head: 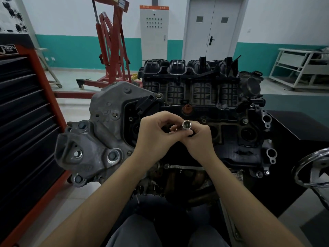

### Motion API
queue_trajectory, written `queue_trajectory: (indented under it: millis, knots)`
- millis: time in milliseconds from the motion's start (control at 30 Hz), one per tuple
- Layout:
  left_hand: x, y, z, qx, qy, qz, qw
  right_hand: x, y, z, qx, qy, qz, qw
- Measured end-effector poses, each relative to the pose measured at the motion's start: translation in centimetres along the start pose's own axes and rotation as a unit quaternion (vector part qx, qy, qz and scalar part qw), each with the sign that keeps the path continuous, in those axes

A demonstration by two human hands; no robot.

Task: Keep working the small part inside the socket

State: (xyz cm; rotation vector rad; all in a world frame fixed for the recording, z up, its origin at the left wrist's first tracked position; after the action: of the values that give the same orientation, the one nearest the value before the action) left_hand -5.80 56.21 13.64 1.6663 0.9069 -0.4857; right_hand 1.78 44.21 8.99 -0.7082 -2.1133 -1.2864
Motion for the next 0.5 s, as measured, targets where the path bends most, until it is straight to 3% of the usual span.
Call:
queue_trajectory:
  millis: [67,267,500]
  knots:
    - [-0.11,-0.03,-0.01,-0.012,0.002,0.005,1.0,0.18,0.01,-0.07,0.002,0.002,-0.009,1.0]
    - [0.24,0.05,-0.15,0.055,-0.096,0.005,0.994,0.33,0.04,-0.13,0.024,-0.001,-0.021,0.999]
    - [0.07,-0.11,-0.21,-0.003,-0.009,0.019,1.0,0.1,-0.13,-0.01,0.006,0.0,-0.007,1.0]
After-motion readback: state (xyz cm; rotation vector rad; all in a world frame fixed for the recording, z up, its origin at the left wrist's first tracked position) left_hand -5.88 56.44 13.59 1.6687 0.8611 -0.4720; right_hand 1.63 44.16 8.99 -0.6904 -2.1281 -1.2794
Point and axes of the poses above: each hand's wrist, its own y-axis towards the middle knuckle, its own z-axis out of the palm, x = y × z, the point moved 4 cm from there along y, towards the middle knuckle, and after that the axes turned 9 degrees about x, right-handed, at the moved point
